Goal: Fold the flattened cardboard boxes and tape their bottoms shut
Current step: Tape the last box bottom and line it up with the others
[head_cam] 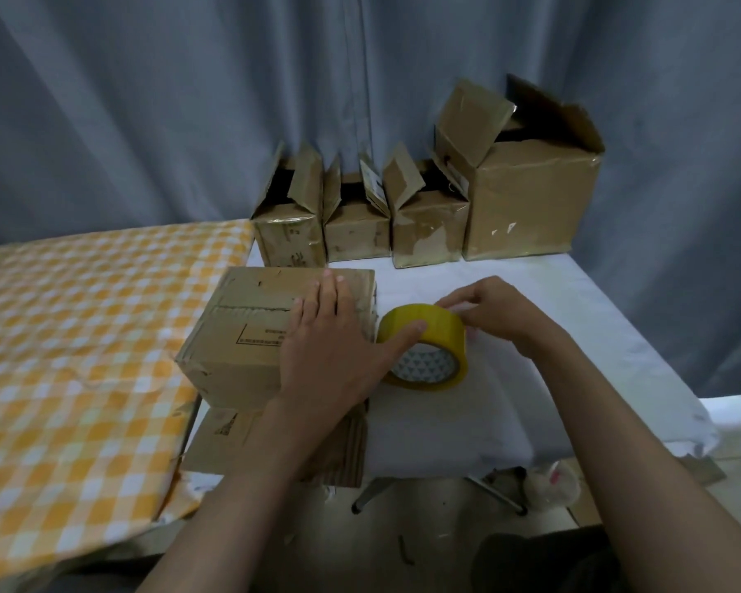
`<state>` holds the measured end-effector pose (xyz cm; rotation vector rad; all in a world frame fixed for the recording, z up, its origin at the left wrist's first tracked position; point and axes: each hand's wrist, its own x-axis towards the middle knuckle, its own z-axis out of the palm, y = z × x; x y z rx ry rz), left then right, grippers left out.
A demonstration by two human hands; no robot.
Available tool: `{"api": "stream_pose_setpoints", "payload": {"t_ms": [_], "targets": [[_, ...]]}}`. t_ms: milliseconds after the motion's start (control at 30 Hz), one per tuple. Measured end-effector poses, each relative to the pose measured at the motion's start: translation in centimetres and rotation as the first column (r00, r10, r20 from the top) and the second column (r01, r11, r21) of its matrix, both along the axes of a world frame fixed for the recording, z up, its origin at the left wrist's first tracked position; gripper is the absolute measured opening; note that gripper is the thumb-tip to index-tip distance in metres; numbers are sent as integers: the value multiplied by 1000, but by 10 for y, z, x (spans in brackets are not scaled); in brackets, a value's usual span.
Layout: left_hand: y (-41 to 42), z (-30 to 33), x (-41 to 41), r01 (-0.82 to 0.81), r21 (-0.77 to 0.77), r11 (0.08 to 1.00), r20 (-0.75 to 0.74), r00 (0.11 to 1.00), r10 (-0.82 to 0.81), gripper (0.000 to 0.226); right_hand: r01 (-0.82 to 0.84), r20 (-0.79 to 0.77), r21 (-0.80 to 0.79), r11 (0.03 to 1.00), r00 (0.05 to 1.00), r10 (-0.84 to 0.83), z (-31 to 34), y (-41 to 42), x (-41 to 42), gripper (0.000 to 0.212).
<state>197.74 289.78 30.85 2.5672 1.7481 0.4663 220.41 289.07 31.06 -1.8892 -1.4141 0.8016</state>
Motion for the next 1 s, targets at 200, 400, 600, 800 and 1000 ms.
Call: {"api": "stream_pose_setpoints", "payload": {"t_ms": [200,400,600,800,1000], "targets": [[-2,3,0,6,-12,1000,-10,1000,-6,128,-98,-134,-36,995,987,92,26,-1,-41,28],[-3,6,0,23,-47,999,43,999,-21,129,-218,-133,-10,976,968,215,34,2,-49,12],[-1,13,-2,53,-92,994,149,988,-39,106,-238,-119,-11,971,965,235,37,5,-52,18],[15,20,5,9,-33,999,181,984,-3,41,-230,-107,-45,972,969,225,36,5,-55,16],[18,14,6,14,-9,1000,155,988,-13,40,-248,-90,-60,967,966,242,36,4,-57,15]]}}
